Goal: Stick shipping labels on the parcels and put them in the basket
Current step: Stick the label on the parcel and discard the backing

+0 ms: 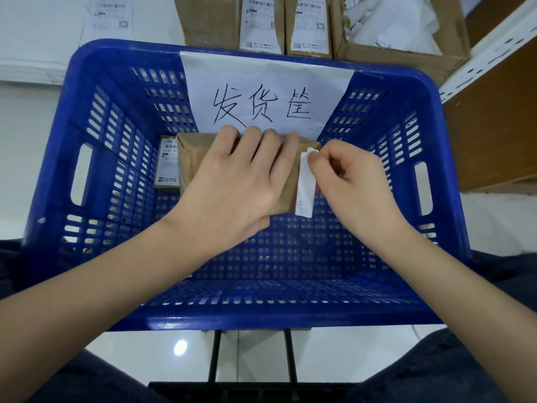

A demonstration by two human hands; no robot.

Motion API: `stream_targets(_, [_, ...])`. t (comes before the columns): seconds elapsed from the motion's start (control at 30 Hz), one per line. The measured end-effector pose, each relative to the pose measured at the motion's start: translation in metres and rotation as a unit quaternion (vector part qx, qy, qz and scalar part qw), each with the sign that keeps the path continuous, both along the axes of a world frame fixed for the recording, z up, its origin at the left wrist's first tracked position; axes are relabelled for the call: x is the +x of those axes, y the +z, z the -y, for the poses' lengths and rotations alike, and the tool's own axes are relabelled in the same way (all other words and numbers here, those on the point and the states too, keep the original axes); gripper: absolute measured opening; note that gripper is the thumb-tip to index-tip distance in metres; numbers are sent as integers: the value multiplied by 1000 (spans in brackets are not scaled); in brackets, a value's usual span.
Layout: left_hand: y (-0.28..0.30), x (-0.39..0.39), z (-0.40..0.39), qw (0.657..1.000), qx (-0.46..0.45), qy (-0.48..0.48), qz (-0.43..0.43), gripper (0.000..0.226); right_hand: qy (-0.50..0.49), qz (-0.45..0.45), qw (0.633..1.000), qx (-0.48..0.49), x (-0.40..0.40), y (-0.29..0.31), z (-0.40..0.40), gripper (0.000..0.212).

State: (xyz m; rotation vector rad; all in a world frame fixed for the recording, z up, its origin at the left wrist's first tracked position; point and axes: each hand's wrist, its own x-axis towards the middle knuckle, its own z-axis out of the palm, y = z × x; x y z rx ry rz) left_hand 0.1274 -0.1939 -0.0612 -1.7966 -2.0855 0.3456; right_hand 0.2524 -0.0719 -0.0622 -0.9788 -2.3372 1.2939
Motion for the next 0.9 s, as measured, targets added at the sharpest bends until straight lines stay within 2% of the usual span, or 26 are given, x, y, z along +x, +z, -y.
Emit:
stream_targets(0.17, [0,0,1,1000,7,-8,-1,96,8,-5,1000,18,0,-1,1,37])
stream_targets(0.3, [0,-5,-1,1000,7,8,3,98,22,-4,1000,22,0,0,1,25])
stream_targets(0.37, [-1,-6,-1,1000,1,11,-7,99,39,13,999,34,0,0,1,27])
stream_targets(0.6, [-2,-11,-3,1000,14,1,3,100,41,48,998,-22,-1,4,-5,32])
stream_targets(0.73, [-2,-13,-4,999,27,3,29,98,53,33,997,-45,-1,7,-6,28])
stream_targets(0.9, [3,-18,-5,995,63,-3,82,94,45,-26,995,-81,-1,12,-11,25])
